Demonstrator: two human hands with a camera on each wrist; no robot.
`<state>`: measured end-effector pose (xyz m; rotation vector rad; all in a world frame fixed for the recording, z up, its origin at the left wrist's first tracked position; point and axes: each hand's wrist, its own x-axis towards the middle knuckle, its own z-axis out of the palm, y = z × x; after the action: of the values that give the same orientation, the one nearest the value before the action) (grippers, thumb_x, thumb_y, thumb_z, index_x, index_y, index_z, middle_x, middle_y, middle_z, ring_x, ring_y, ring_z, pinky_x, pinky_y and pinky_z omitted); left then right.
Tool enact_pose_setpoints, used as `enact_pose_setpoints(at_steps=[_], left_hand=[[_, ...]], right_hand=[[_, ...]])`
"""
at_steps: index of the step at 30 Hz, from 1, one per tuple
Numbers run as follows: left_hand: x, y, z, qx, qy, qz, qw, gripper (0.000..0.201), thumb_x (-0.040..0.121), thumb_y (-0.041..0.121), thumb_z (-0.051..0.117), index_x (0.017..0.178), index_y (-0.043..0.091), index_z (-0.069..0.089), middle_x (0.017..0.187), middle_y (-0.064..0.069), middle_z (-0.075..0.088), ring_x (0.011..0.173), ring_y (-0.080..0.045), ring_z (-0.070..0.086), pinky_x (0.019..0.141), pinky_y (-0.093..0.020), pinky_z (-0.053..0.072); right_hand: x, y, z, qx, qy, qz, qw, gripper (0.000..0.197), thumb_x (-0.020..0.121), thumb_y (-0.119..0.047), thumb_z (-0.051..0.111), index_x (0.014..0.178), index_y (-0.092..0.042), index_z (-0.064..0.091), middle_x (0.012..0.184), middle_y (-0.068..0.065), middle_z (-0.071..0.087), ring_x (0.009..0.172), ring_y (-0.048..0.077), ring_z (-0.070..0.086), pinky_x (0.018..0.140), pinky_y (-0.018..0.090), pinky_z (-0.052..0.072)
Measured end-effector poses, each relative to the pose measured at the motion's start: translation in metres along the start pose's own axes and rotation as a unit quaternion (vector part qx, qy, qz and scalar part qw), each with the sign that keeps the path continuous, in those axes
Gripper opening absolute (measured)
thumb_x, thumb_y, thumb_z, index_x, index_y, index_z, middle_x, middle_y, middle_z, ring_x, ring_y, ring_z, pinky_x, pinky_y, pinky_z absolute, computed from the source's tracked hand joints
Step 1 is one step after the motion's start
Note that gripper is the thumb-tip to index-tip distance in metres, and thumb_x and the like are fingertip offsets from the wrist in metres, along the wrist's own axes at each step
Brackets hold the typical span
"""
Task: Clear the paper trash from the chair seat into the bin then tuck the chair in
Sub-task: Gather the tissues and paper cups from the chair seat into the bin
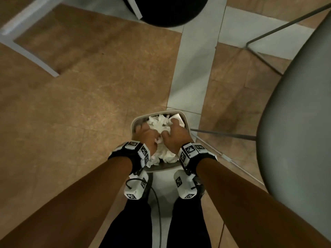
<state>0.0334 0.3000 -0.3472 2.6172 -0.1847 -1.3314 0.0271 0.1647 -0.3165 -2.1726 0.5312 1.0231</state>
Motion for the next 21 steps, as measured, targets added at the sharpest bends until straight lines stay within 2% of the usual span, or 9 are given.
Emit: enact_pose_setpoints(at_steps=[2, 4, 6, 10, 12, 14, 17, 21], left_hand=[[-0.011, 0.008, -0.013, 0.048, 0.017, -0.017, 0.999, 0.039, 0.080, 0.036, 0.064, 0.120, 0.034, 0.062, 0.136, -0.010, 0.032, 0.123, -0.038, 0.030, 0.104, -0.046, 0.034], [-0.020, 0.016, -0.026, 0.045, 0.012, -0.026, 0.999, 0.046, 0.080, 0.036, 0.064, 0.125, 0.035, 0.057, 0.135, -0.009, 0.031, 0.126, -0.038, 0.030, 0.105, -0.048, 0.036], [-0.023, 0.019, -0.038, 0.011, -0.011, -0.040, 0.999, 0.046, 0.078, 0.036, 0.060, 0.124, 0.035, 0.056, 0.132, -0.007, 0.037, 0.127, -0.034, 0.037, 0.104, -0.045, 0.041], [-0.002, 0.000, -0.033, -0.026, -0.037, -0.005, 0.999, 0.048, 0.073, 0.047, 0.047, 0.117, 0.034, 0.062, 0.129, -0.001, 0.062, 0.114, -0.023, 0.062, 0.094, -0.035, 0.053], [-0.023, 0.015, -0.056, -0.025, -0.027, 0.002, 0.999, 0.045, 0.078, 0.042, 0.049, 0.117, 0.029, 0.066, 0.129, 0.000, 0.065, 0.113, -0.022, 0.063, 0.093, -0.031, 0.052], [-0.056, 0.044, -0.087, -0.025, 0.001, 0.003, 1.000, 0.033, 0.085, 0.027, 0.054, 0.113, 0.023, 0.071, 0.124, -0.003, 0.068, 0.113, -0.026, 0.063, 0.092, -0.029, 0.050], [-0.081, 0.077, -0.112, -0.052, 0.035, -0.002, 0.998, 0.031, 0.088, 0.017, 0.054, 0.114, 0.020, 0.070, 0.120, -0.007, 0.070, 0.108, -0.029, 0.065, 0.089, -0.031, 0.052], [-0.095, 0.150, -0.148, -0.060, 0.050, 0.056, 0.995, 0.021, 0.088, 0.016, 0.052, 0.094, 0.026, 0.069, 0.092, -0.002, 0.073, 0.089, -0.027, 0.068, 0.074, -0.029, 0.052]], right_hand=[[-0.009, -0.003, -0.014, -0.010, -0.010, -0.008, 1.000, 0.048, 0.096, -0.031, 0.046, 0.140, -0.014, 0.040, 0.133, 0.015, 0.058, 0.121, 0.035, 0.055, 0.095, 0.036, 0.045], [-0.018, -0.005, -0.026, -0.029, -0.034, -0.011, 0.999, 0.048, 0.098, -0.029, 0.042, 0.144, -0.017, 0.042, 0.143, 0.014, 0.051, 0.128, 0.032, 0.050, 0.101, 0.036, 0.043], [-0.028, -0.007, -0.038, -0.030, -0.040, -0.018, 0.999, 0.048, 0.097, -0.025, 0.043, 0.145, -0.020, 0.044, 0.145, 0.011, 0.050, 0.128, 0.030, 0.051, 0.103, 0.035, 0.046], [-0.052, -0.013, -0.058, -0.009, -0.024, -0.030, 0.999, 0.043, 0.095, -0.025, 0.048, 0.137, -0.024, 0.056, 0.140, 0.007, 0.056, 0.122, 0.026, 0.057, 0.100, 0.031, 0.045], [-0.067, -0.017, -0.072, -0.005, -0.022, -0.039, 0.999, 0.041, 0.094, -0.024, 0.048, 0.133, -0.023, 0.059, 0.137, 0.006, 0.059, 0.120, 0.027, 0.058, 0.100, 0.031, 0.046], [-0.085, -0.017, -0.091, 0.010, -0.010, -0.056, 0.998, 0.037, 0.094, -0.022, 0.047, 0.128, -0.020, 0.062, 0.132, 0.006, 0.063, 0.116, 0.029, 0.060, 0.098, 0.032, 0.048], [-0.115, -0.004, -0.126, 0.090, 0.010, -0.066, 0.994, 0.031, 0.092, -0.021, 0.047, 0.116, -0.022, 0.066, 0.118, 0.004, 0.070, 0.108, 0.026, 0.064, 0.095, 0.033, 0.051], [-0.143, 0.026, -0.182, 0.198, 0.060, -0.062, 0.976, 0.027, 0.079, -0.033, 0.041, 0.092, -0.035, 0.065, 0.096, 0.001, 0.074, 0.088, 0.024, 0.070, 0.085, 0.044, 0.057]])
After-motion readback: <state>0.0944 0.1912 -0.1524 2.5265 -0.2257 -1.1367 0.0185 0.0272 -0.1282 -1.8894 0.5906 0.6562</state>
